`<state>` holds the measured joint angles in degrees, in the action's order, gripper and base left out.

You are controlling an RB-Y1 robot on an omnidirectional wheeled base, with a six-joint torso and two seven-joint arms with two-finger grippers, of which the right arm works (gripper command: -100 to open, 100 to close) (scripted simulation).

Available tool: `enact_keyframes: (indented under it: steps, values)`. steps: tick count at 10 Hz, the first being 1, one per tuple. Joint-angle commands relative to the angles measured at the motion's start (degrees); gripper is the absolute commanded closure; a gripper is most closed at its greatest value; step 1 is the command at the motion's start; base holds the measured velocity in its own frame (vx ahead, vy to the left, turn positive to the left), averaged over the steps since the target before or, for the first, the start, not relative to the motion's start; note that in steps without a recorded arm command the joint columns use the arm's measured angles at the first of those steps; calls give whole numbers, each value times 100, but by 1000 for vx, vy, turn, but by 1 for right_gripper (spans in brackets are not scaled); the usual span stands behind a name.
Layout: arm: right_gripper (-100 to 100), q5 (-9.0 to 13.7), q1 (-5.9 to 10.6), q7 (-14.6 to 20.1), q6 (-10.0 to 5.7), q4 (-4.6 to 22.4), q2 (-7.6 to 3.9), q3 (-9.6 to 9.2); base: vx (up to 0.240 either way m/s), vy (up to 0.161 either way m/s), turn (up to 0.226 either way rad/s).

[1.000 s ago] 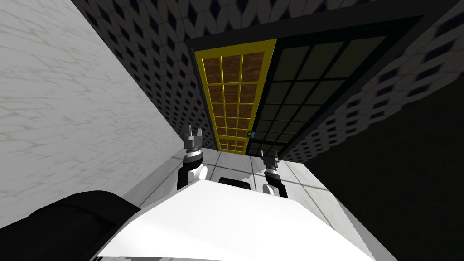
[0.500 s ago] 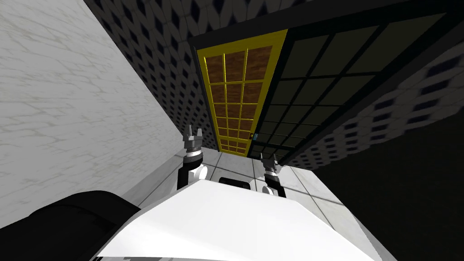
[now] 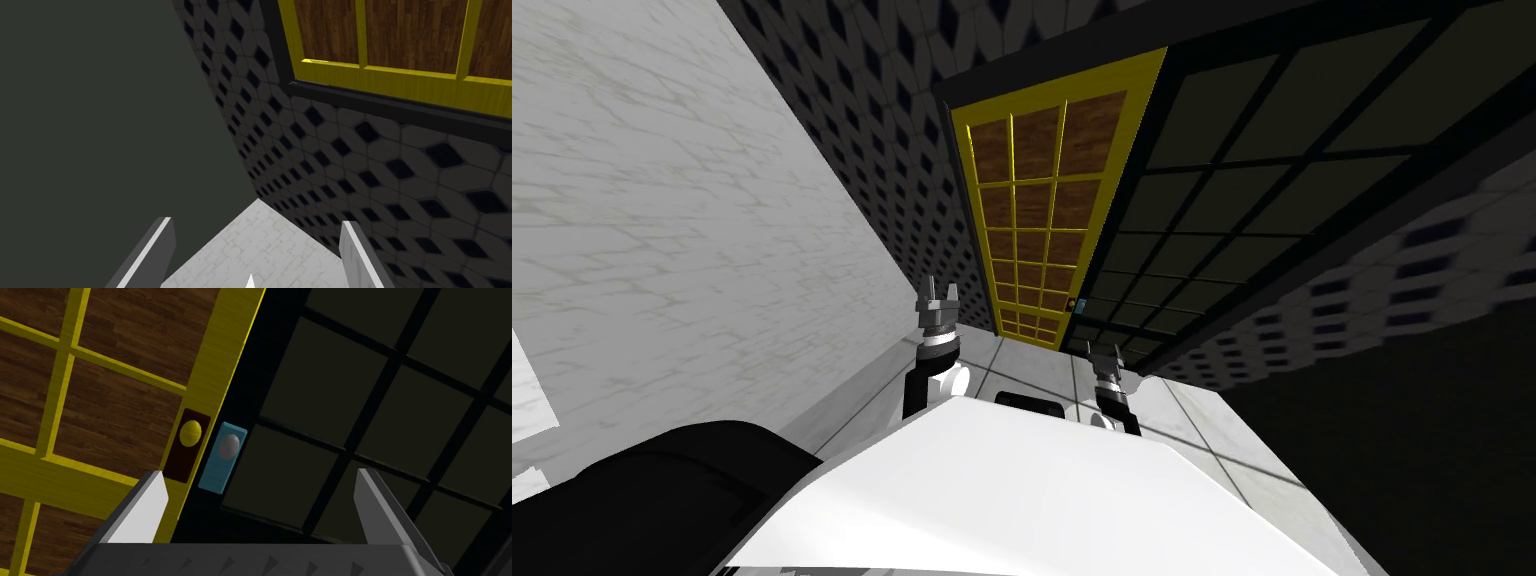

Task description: Pull the door open

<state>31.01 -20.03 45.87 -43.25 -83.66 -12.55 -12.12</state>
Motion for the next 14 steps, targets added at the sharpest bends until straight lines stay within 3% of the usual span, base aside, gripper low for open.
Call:
enact_keyframes:
  steps: [1,14]
  values:
    - [-100,128,58,249,-127,278,-37,-65,96,-29,111]
    - [-100,1083,405,1763,-637,1790,-313,-409,89,-39,99]
